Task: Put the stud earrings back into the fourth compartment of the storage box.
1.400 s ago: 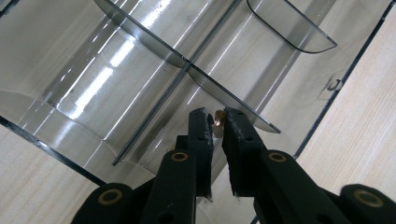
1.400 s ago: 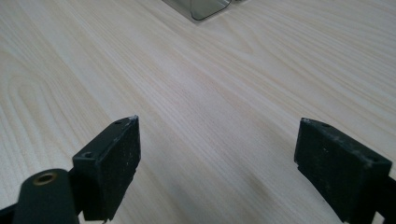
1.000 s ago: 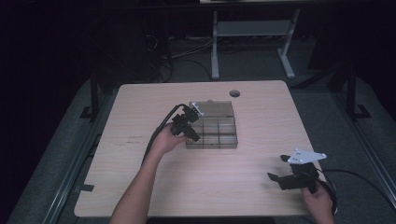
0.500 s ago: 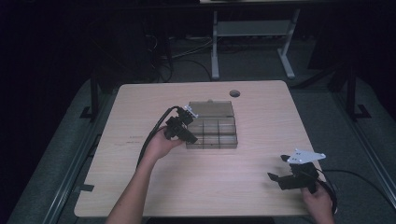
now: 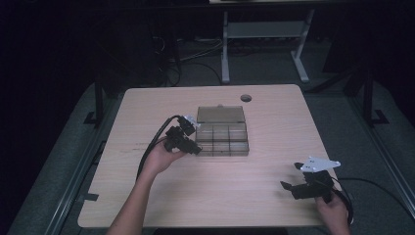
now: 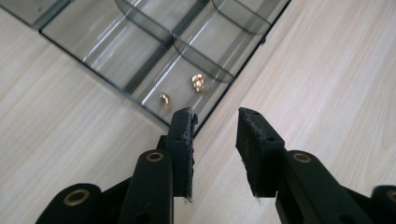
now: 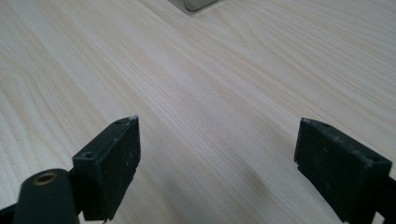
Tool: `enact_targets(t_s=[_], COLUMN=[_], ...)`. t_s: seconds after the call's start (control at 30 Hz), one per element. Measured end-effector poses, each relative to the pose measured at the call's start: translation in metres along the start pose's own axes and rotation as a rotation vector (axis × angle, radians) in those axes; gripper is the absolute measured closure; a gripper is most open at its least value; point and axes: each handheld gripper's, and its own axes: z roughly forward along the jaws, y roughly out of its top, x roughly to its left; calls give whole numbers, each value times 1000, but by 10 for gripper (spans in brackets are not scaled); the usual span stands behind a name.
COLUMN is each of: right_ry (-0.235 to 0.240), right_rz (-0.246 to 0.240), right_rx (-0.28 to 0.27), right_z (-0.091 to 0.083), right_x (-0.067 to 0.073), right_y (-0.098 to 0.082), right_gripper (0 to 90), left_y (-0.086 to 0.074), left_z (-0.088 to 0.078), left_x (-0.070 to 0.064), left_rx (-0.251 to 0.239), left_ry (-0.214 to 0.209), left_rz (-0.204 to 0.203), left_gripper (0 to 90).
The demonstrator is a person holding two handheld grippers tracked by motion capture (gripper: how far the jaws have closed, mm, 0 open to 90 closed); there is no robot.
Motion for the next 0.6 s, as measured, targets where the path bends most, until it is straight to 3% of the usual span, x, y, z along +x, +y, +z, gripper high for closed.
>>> enact_targets(t_s=[0.6], right_ry=[6], right_rz=[0], right_rx=[-7], right_z=[0], right_x=[1], right_y=[0], right_gripper=[141], left_y=[-41], left_z=[-13], left_x=[-14], left_rx=[-28], left_ry=[28], left_rz=[1], left_gripper=[616])
